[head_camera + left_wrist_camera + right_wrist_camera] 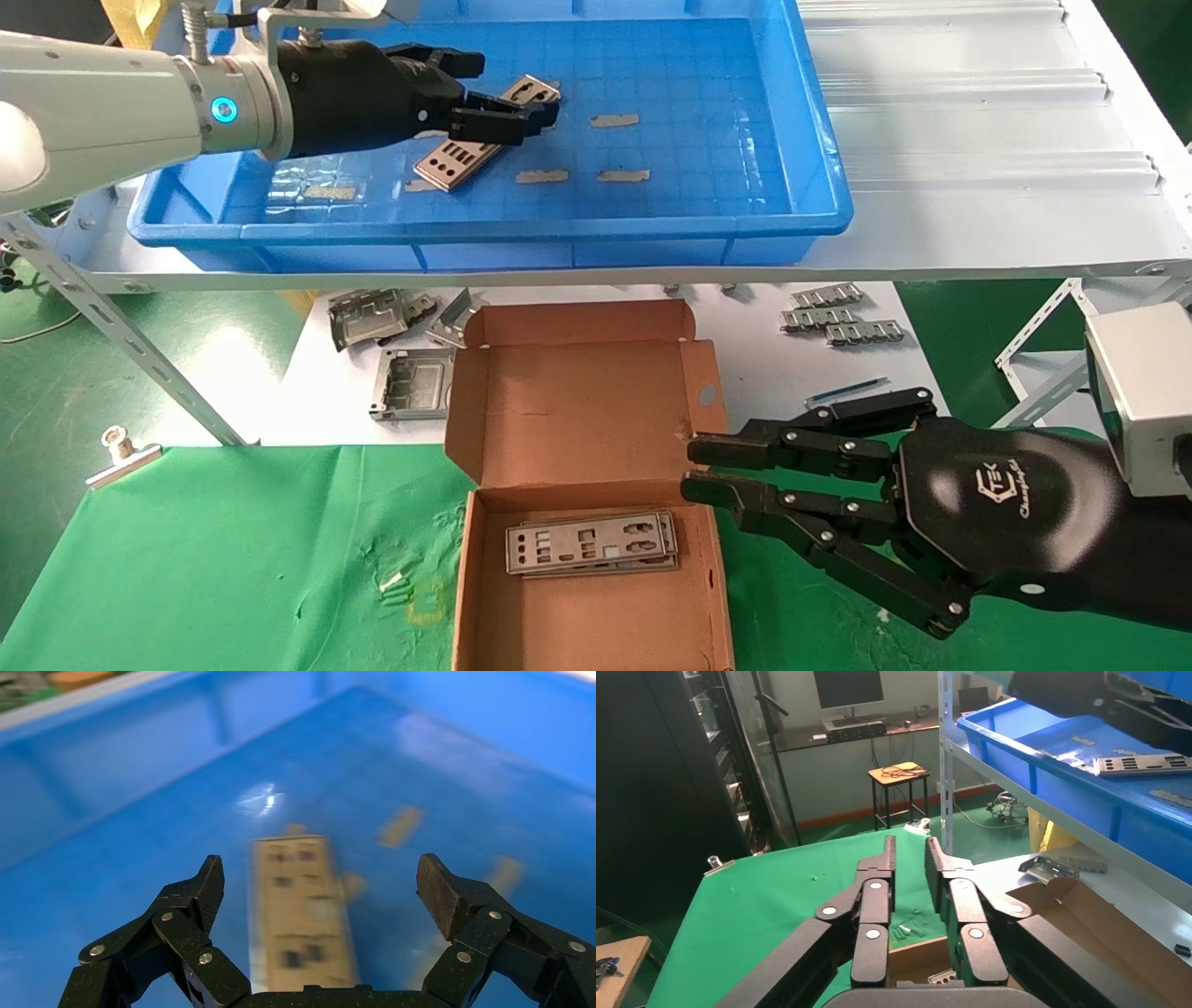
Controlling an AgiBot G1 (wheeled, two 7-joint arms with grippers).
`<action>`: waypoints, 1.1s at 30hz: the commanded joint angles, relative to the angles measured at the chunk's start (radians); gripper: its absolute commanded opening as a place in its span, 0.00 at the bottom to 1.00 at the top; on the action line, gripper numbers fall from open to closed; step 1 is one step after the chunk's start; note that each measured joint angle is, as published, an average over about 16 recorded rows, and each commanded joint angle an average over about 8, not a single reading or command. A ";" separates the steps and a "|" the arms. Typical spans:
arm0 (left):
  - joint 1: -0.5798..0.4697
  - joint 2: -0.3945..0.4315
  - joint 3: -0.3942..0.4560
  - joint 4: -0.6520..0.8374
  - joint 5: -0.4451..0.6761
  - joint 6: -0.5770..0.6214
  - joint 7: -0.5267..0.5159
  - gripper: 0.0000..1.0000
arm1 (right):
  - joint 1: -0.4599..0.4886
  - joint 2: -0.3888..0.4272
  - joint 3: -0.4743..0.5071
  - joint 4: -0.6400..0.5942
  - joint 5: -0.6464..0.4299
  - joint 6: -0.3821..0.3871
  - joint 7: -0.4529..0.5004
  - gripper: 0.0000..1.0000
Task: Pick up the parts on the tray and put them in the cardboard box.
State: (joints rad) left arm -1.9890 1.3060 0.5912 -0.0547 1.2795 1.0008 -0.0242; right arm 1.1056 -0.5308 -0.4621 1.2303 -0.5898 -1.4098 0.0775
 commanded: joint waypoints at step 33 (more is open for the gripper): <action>-0.009 0.033 0.042 0.020 0.056 -0.057 -0.120 0.00 | 0.000 0.000 0.000 0.000 0.000 0.000 0.000 1.00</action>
State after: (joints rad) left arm -1.9976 1.3388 0.6328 -0.0343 1.3340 0.9430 -0.1444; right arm 1.1056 -0.5308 -0.4621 1.2303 -0.5898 -1.4098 0.0775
